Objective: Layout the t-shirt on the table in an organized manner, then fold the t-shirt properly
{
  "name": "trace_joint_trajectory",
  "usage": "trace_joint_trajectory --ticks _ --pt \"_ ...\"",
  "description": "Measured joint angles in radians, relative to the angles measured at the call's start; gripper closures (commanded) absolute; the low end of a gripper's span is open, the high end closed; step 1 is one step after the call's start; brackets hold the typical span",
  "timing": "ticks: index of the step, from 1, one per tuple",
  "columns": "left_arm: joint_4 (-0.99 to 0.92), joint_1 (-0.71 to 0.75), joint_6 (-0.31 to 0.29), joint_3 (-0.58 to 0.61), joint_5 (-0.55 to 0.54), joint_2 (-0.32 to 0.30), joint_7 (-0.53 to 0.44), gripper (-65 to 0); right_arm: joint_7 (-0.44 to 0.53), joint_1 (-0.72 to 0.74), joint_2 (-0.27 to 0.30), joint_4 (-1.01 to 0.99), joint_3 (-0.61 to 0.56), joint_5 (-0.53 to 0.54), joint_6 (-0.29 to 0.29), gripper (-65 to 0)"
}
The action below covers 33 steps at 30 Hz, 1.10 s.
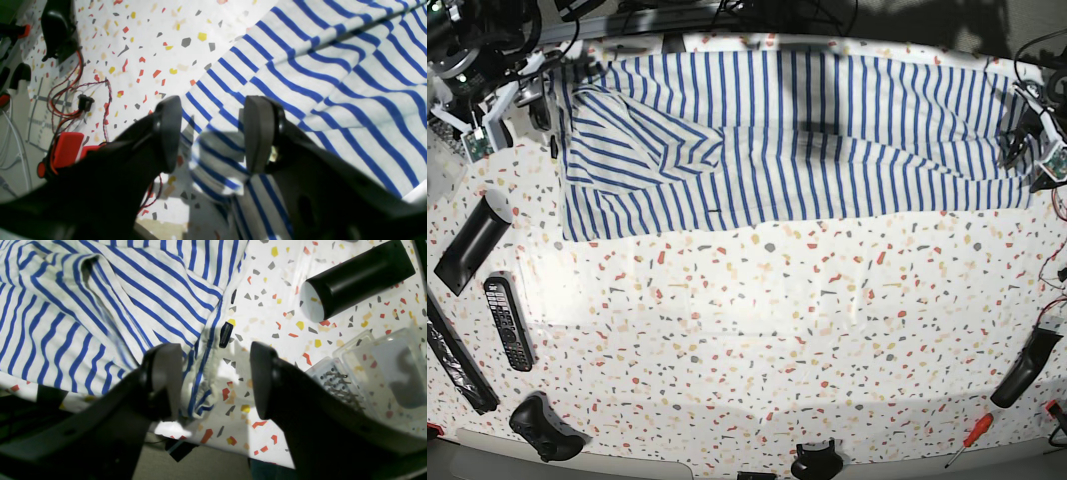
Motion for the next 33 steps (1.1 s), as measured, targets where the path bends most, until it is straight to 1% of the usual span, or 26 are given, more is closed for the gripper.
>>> trace_joint_trajectory --ticks 2,5,7,8,10,12,14,16,17,18,19,21,22,24,27,29,31,32,33 --pt "0.000 0.014 0.000 0.000 0.000 0.000 0.018 -27.6 0.000 0.000 0.000 0.000 0.000 -0.024 0.000 -31.7" --pt "0.000 0.031 0.000 0.000 0.001 0.000 0.026 -27.6 0.001 0.000 0.000 0.000 0.000 -0.024 0.000 -31.7" --pt "0.000 0.026 0.000 0.000 0.000 0.000 0.015 -27.6 0.015 0.000 0.000 0.000 0.000 -0.024 0.000 -31.7" --pt "0.000 0.023 0.000 0.000 0.000 0.000 -0.007 -27.6 0.024 0.000 0.000 0.000 0.000 -0.024 0.000 -31.7" --pt "0.000 0.012 0.000 0.000 0.000 0.000 -0.029 -27.6 0.036 0.000 0.001 0.000 0.000 0.013 -0.001 -31.7" --pt "0.000 -0.009 -0.001 0.000 0.000 0.000 -0.024 -27.6 0.037 0.000 0.000 0.000 0.000 0.079 0.000 -31.7" --pt "0.000 -0.042 -0.002 0.000 0.000 0.000 0.055 -27.5 0.038 0.000 0.001 0.000 0.000 0.113 0.000 -31.7" --pt "0.000 -0.079 -0.003 0.000 -0.013 0.001 0.177 -27.5 0.037 0.000 0.001 0.000 0.000 0.133 0.000 -31.7" --pt "0.000 -0.100 -0.002 0.000 -0.066 0.000 0.254 -27.5 0.037 0.000 0.002 0.000 0.000 0.137 0.000 -31.7" --pt "0.000 -0.119 0.004 0.000 -0.147 -0.003 0.330 -27.5 0.037 0.000 0.002 0.000 0.000 0.137 0.000 -31.7" --pt "-0.001 -0.138 0.004 0.000 -0.245 -0.013 0.404 -27.5 0.037 0.000 0.003 0.000 0.000 0.137 0.000 -31.7" --pt "0.000 -0.171 0.003 0.001 -0.428 -0.037 0.525 -27.5 0.034 0.000 0.005 0.000 0.001 0.144 0.000 -31.7" --pt "0.001 -0.189 0.003 0.001 -0.466 -0.046 0.581 -27.5 0.034 0.000 0.003 0.000 0.002 0.144 0.000 -31.6" --pt "0.000 -0.211 0.004 0.019 -0.466 -0.073 0.653 -27.5 0.026 0.000 0.004 0.000 0.002 0.144 0.000 -31.6" --pt "0.000 -0.206 0.004 0.099 -0.458 -0.160 0.671 -27.5 0.011 0.000 0.003 0.000 0.002 0.145 0.000 -31.6" --pt "0.000 -0.211 0.013 0.176 -0.480 -0.207 0.653 -27.5 0.011 0.000 0.003 0.000 0.002 0.144 0.000 -31.6" --pt "0.000 -0.211 0.015 0.256 -0.492 -0.230 0.604 -27.5 0.011 0.000 0.003 0.000 0.002 0.145 0.000 -31.6" --pt "0.000 -0.210 0.006 0.293 -0.477 -0.233 0.585 -27.5 0.011 0.000 0.003 0.000 0.002 0.145 0.000 -31.6" --pt "0.000 -0.208 0.001 0.325 -0.437 -0.237 0.557 -27.5 0.011 0.000 0.003 0.000 0.002 0.144 0.000 -31.6"
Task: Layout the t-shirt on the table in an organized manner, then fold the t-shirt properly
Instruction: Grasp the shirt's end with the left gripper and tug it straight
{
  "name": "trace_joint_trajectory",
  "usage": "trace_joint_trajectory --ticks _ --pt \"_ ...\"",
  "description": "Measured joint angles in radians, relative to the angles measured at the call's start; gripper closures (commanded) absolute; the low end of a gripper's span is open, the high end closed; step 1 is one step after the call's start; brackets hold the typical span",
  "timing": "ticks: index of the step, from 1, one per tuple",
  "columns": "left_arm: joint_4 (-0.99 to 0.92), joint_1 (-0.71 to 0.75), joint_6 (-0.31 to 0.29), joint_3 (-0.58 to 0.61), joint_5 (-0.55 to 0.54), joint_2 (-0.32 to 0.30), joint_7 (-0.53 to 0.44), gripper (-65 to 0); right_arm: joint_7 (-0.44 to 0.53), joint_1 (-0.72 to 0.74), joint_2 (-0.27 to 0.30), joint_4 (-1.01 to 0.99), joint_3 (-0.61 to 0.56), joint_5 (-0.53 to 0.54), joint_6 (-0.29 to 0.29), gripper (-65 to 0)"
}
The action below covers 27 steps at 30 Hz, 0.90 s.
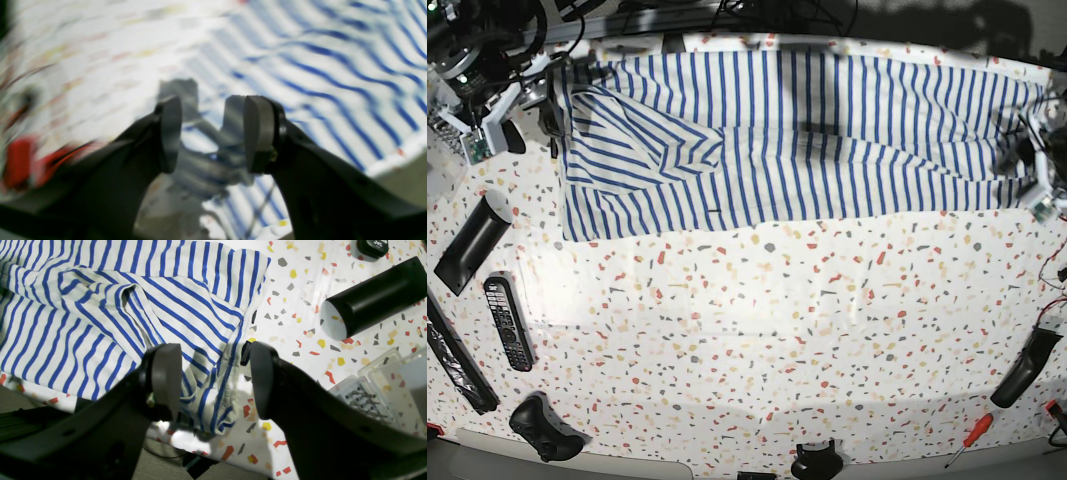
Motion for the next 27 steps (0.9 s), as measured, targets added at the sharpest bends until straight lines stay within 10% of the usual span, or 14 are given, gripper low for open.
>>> trace_joint_trajectory --ticks 5,27 --pt "0.000 -0.019 0.001 0.090 0.253 -0.011 -0.062 -27.5 0.000 0.000 0.000 0.000 0.000 0.000 0.000 -31.6" --pt "-0.166 -0.132 0.014 0.260 0.144 -0.010 -0.032 -27.5 0.000 0.000 0.000 0.000 0.000 0.007 0.000 -31.6"
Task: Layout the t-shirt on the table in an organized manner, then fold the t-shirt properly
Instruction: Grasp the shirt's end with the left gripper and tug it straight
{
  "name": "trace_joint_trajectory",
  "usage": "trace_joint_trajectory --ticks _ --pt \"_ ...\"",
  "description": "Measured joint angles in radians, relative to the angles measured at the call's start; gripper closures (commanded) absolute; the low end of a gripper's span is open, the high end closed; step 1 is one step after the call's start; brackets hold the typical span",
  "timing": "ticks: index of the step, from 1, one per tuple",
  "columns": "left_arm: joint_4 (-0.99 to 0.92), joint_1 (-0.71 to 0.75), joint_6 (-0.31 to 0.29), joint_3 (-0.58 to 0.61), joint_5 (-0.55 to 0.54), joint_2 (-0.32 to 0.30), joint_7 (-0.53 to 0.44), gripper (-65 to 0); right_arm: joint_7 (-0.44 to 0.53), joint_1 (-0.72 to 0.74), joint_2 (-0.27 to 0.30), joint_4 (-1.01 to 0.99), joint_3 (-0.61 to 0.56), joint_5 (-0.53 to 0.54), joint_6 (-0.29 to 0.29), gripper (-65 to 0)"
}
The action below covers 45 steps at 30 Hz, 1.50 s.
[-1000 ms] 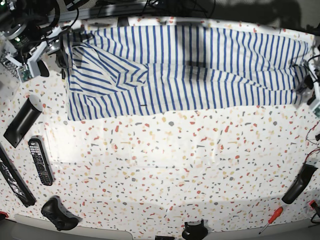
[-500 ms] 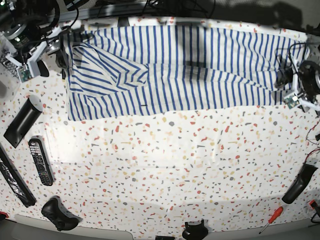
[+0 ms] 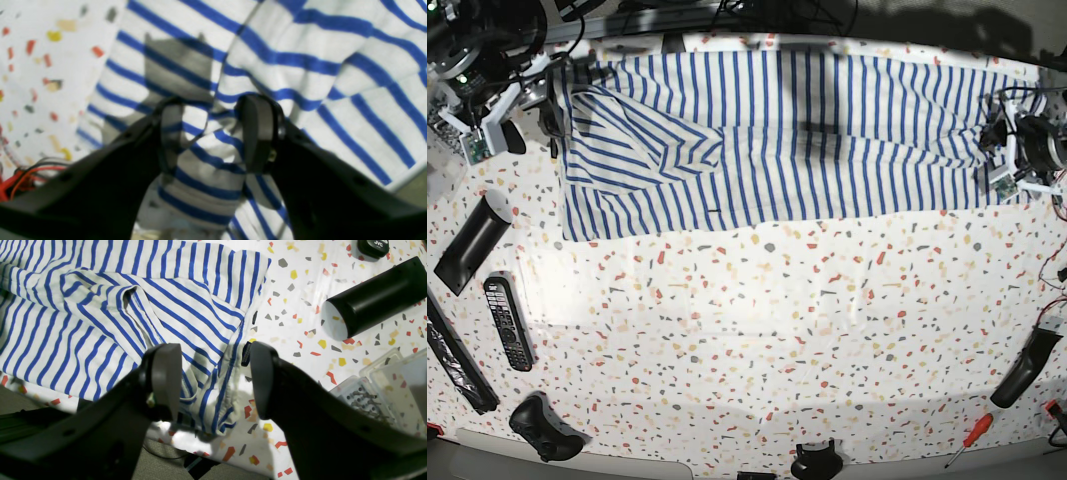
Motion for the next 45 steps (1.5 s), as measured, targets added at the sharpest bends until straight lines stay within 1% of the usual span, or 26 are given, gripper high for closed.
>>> trace_joint_trajectory --ticks 2,5,9,11,12,16,20,21,26,29,31,37,38,41,43,45 --pt "0.000 -0.002 0.000 0.001 0.000 -0.006 0.000 -27.5 0.000 0.000 0.000 0.000 0.000 0.000 0.000 -31.6" --pt "0.010 0.000 -0.001 0.005 -0.021 -0.037 0.005 -27.5 0.000 0.000 0.000 0.000 0.000 0.000 0.000 -31.6" --pt "0.047 0.001 -0.007 0.004 -0.148 -0.103 0.061 -27.5 0.000 0.000 0.000 0.000 0.000 0.000 0.000 -31.6" --pt "0.068 0.001 -0.008 0.004 -0.198 -0.126 0.093 -27.5 0.000 0.000 0.000 0.000 0.000 0.000 0.000 -31.6" --pt "0.074 0.001 -0.008 0.004 -0.213 -0.133 0.093 -27.5 0.000 0.000 0.000 0.000 0.000 0.000 0.000 -31.6" --pt "0.076 0.002 -0.008 0.004 -0.216 -0.129 0.086 -27.5 0.000 0.000 0.000 0.000 0.000 0.000 0.000 -31.6" --pt "0.069 0.004 -0.008 0.005 -0.150 -0.100 0.072 -27.5 0.000 0.000 0.000 0.000 0.000 0.000 0.000 -31.6" --pt "0.064 0.004 -0.008 0.005 -0.150 -0.096 0.069 -27.5 0.000 0.000 0.000 0.000 0.000 0.000 0.000 -31.6" --pt "-0.011 0.004 -0.008 0.005 -0.092 -0.071 0.065 -27.5 -0.002 0.000 0.000 0.000 0.000 0.000 0.000 -31.6" --pt "-0.023 0.005 -0.008 0.005 -0.095 -0.076 0.077 -27.3 -0.003 0.000 0.000 0.000 0.000 0.000 0.000 -31.6" --pt "-0.019 0.004 -0.008 0.005 -0.097 -0.077 0.082 -23.1 -0.003 0.000 0.000 0.000 0.000 0.000 0.000 -31.6" --pt "0.010 0.004 -0.008 0.005 -0.112 -0.077 0.095 -1.8 -0.003 0.000 0.000 0.000 0.000 0.000 0.000 -31.6" --pt "0.022 0.004 -0.008 0.005 -0.112 -0.077 0.098 0.0 -0.003 0.000 0.000 0.000 0.000 0.000 0.000 -31.6" --pt "0.074 0.005 -0.008 0.005 -0.138 -0.095 0.102 0.0 -0.003 0.000 0.000 0.000 0.000 0.000 0.000 -31.6" --pt "0.118 0.005 -0.008 0.005 -0.179 -0.132 0.102 0.0 -0.003 0.000 0.000 0.000 0.000 0.000 0.000 -31.6" --pt "0.158 0.004 -0.006 0.005 -0.244 -0.175 0.124 0.0 -0.003 0.000 0.000 0.000 0.000 0.000 0.000 -31.6"
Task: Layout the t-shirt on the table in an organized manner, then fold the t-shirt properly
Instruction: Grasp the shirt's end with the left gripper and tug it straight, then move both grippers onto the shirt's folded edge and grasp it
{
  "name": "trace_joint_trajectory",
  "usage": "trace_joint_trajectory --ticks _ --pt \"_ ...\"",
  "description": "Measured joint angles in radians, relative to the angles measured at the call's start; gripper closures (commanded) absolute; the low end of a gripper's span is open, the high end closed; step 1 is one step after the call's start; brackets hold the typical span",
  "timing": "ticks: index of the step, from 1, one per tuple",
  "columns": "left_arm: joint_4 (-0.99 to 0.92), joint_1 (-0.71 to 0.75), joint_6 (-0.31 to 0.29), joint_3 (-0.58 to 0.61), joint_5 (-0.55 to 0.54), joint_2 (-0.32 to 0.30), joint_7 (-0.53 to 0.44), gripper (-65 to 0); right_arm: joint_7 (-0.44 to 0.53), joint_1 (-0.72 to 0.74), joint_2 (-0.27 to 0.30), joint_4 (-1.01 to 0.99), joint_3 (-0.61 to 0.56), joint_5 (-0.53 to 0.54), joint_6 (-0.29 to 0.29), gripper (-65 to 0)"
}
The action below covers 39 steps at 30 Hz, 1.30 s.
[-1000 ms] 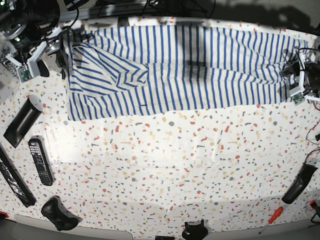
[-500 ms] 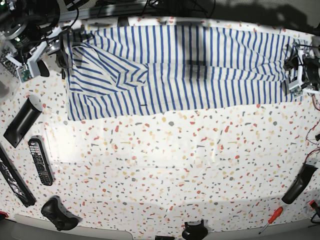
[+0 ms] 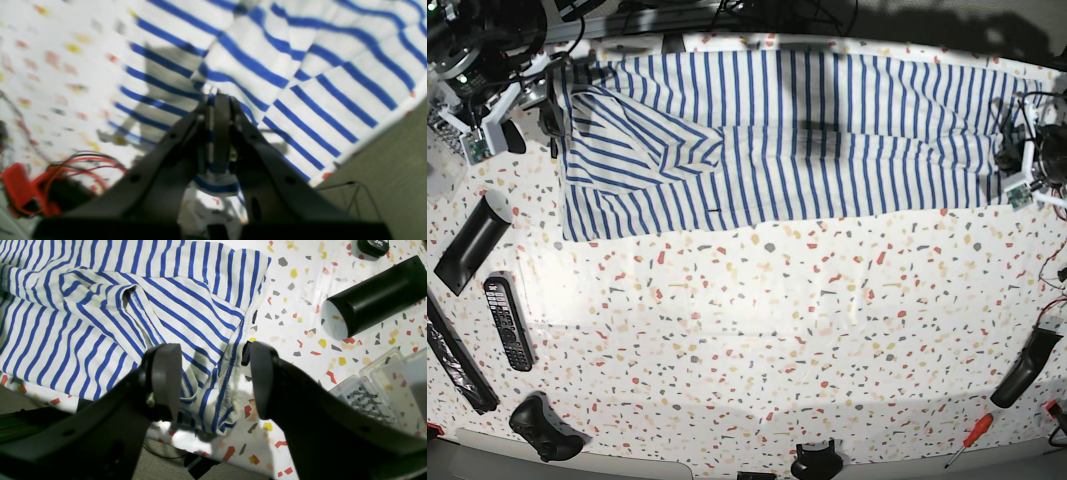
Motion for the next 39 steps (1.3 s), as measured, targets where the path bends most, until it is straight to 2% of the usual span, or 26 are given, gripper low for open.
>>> trace_joint_trajectory --ticks 3,7,11,15,18,21,25,27,30,31,33,39 --pt "0.034 0.000 -0.001 0.000 -0.127 -0.037 0.082 0.0 0.000 0.000 0.000 0.000 0.000 0.000 0.000 -31.6" --pt "0.045 0.001 -0.001 0.000 -0.257 -0.041 0.214 0.0 0.000 0.000 0.000 0.000 0.000 0.000 0.000 -31.6" --pt "0.045 0.044 0.000 0.000 -0.280 -0.046 0.227 0.0 0.000 0.000 0.000 0.000 0.000 0.000 0.000 -31.6" --pt "0.045 0.126 0.003 0.000 -0.177 -0.047 0.206 0.0 -0.001 0.000 0.000 0.000 0.000 0.000 0.000 -31.6" --pt "0.045 0.190 0.003 0.000 -0.019 -0.047 0.130 0.0 0.000 0.000 0.000 0.000 0.000 0.000 0.000 -31.6" --pt "0.045 0.236 0.125 0.001 0.107 -0.045 0.052 0.0 0.008 0.000 0.000 0.000 0.000 0.000 0.000 -31.6" --pt "0.045 0.238 0.250 0.001 0.216 -0.044 0.033 0.0 0.073 0.000 0.000 0.000 0.000 0.000 0.000 -31.6" --pt "0.045 0.239 0.272 0.001 0.241 -0.044 0.034 0.0 0.131 0.000 -0.002 0.000 0.000 0.016 -0.018 -31.6" --pt "0.045 0.238 0.273 0.000 0.241 -0.034 0.036 0.0 0.178 0.019 -0.007 -0.008 -0.007 0.154 -0.037 -31.6" --pt "0.045 0.238 0.274 0.000 0.241 -0.023 0.036 0.0 0.179 0.037 -0.008 -0.020 -0.018 0.169 -0.037 -31.6" --pt "0.045 0.239 0.275 0.000 0.240 -0.003 0.039 0.0 0.177 0.080 -0.008 -0.080 -0.061 0.152 -0.035 -31.6" --pt "0.045 0.238 0.276 0.000 0.244 0.029 0.040 0.0 0.177 0.221 -0.008 -0.397 -0.247 -0.002 -0.038 -31.6"
